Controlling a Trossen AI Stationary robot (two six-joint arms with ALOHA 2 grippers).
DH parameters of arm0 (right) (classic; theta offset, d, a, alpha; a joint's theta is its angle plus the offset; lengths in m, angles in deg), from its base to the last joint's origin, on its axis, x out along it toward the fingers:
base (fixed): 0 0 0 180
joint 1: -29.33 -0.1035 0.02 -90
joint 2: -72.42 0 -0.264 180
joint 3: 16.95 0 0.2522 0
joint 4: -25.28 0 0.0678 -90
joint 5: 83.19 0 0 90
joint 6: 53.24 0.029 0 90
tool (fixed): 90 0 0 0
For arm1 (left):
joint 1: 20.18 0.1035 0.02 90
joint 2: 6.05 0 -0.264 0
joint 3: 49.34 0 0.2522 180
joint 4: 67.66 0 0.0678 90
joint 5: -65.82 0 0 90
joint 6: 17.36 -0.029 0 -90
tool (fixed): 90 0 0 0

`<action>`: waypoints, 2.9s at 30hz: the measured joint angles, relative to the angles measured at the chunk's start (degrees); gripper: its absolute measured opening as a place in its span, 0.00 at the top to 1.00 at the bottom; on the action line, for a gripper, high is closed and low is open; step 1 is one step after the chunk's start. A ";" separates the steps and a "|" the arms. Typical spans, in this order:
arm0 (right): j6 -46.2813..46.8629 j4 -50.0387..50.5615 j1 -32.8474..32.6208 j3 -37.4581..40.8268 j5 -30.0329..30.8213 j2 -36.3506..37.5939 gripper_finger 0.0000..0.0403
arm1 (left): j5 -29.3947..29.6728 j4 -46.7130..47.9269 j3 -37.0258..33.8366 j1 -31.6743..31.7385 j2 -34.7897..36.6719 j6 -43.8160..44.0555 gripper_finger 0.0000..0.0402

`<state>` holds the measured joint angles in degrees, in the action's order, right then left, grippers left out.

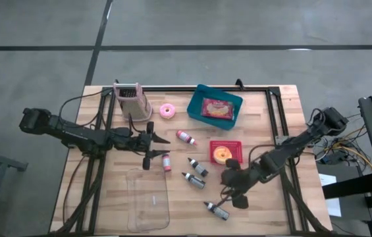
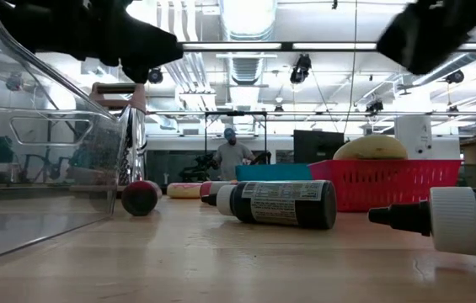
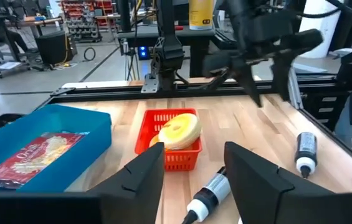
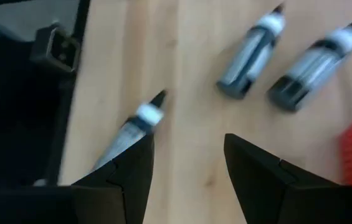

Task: Pick & Place Food Item
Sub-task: Put the middle black food coloring bottle into the transparent bin

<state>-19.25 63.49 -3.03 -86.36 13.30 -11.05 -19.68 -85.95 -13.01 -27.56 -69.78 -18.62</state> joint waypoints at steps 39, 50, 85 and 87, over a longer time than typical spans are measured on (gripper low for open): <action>-16.40 21.84 9.42 -39.48 0.33 -35.85 0.28 | 4.91 2.26 -0.29 0.09 3.58 -2.86 0.55; -14.07 16.73 13.68 -36.57 -1.05 -36.30 0.28 | 5.16 7.70 -0.42 0.11 9.82 -1.72 0.55; -8.19 4.65 15.50 -27.64 -5.23 -36.26 0.34 | 5.39 8.59 -0.42 0.09 10.39 -1.52 0.55; -7.81 3.97 15.50 -27.10 -4.89 -36.26 0.35 | 5.39 8.59 -0.42 0.09 10.38 -1.47 0.55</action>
<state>-27.06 67.46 12.47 -113.46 8.41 -47.31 -14.29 -77.36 -13.43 -27.47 -59.39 -20.10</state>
